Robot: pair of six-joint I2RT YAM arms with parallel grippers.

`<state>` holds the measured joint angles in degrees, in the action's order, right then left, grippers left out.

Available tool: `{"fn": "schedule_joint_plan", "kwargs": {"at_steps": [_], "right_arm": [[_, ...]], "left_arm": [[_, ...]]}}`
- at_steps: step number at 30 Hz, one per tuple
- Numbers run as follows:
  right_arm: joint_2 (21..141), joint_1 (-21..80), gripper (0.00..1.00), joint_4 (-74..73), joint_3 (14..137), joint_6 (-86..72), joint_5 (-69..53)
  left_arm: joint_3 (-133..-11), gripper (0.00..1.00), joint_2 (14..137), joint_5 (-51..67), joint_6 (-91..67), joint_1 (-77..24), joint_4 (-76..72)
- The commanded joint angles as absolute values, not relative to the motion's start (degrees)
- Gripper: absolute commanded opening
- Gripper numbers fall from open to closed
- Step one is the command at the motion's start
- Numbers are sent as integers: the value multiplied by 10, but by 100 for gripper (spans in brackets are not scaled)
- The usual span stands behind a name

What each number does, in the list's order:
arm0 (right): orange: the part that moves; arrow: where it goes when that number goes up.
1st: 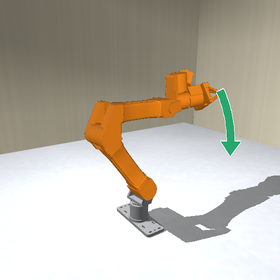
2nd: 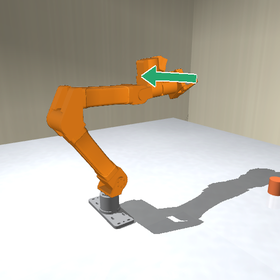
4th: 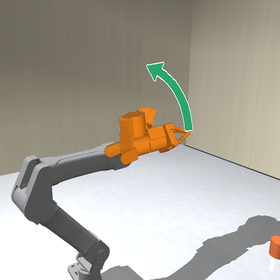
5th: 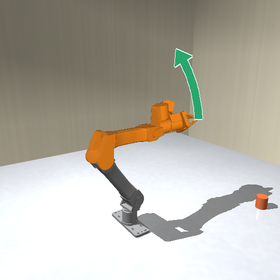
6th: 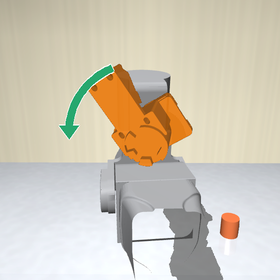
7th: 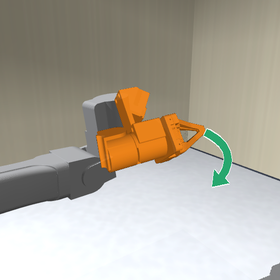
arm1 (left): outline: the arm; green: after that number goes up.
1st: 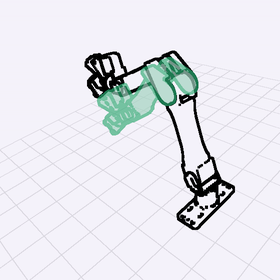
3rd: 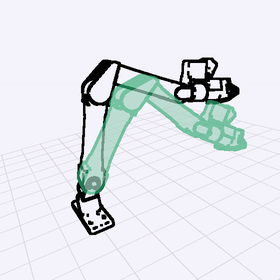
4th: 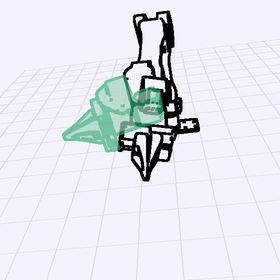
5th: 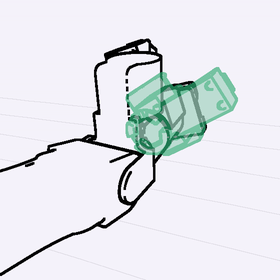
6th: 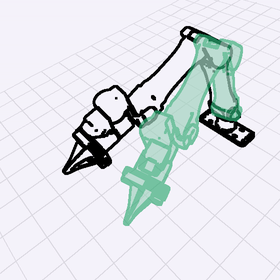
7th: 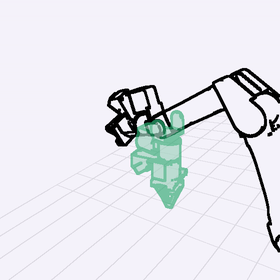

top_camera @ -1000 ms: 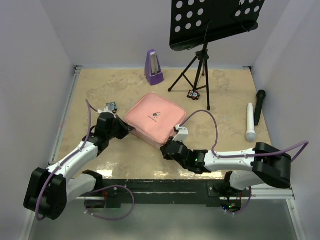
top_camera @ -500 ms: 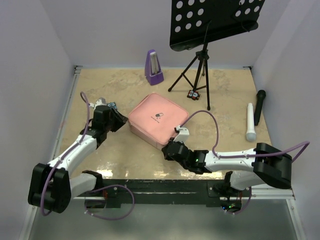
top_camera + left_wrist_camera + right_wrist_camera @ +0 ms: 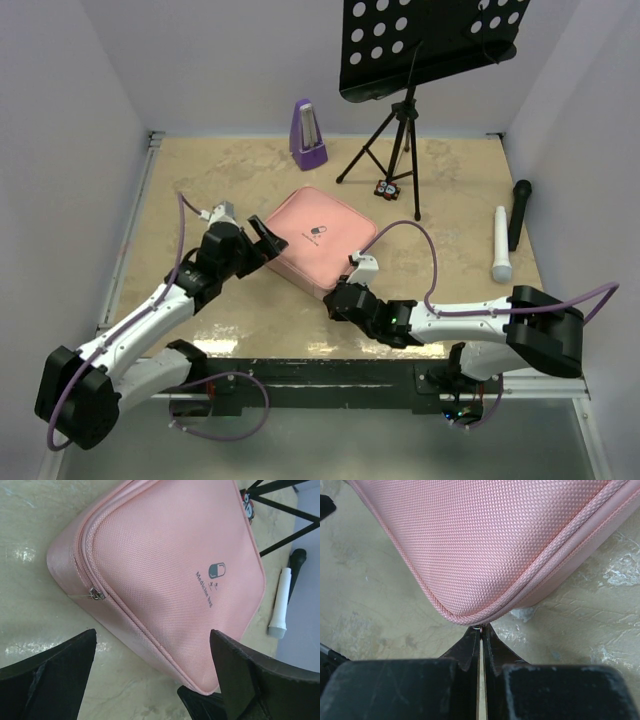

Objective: Organize the medicine kit
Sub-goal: Zip the medicine box at the center of the board.

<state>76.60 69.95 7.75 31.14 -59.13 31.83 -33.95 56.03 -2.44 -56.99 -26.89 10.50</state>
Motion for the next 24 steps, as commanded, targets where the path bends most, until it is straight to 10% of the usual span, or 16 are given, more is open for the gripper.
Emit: {"fn": "schedule_joint_plan", "kwargs": {"at_steps": [1,13,24], "right_arm": [[775,700,0,64,311,-591,319],[788,700,0,70,321,-578,315],[773,700,0,69,321,-560,310]], "left_arm": [[-352,100,596,-61,-605,-308,106],[-371,94,707,-116,-609,-347,79],[-382,35,756,-121,-546,-321,69]]}}
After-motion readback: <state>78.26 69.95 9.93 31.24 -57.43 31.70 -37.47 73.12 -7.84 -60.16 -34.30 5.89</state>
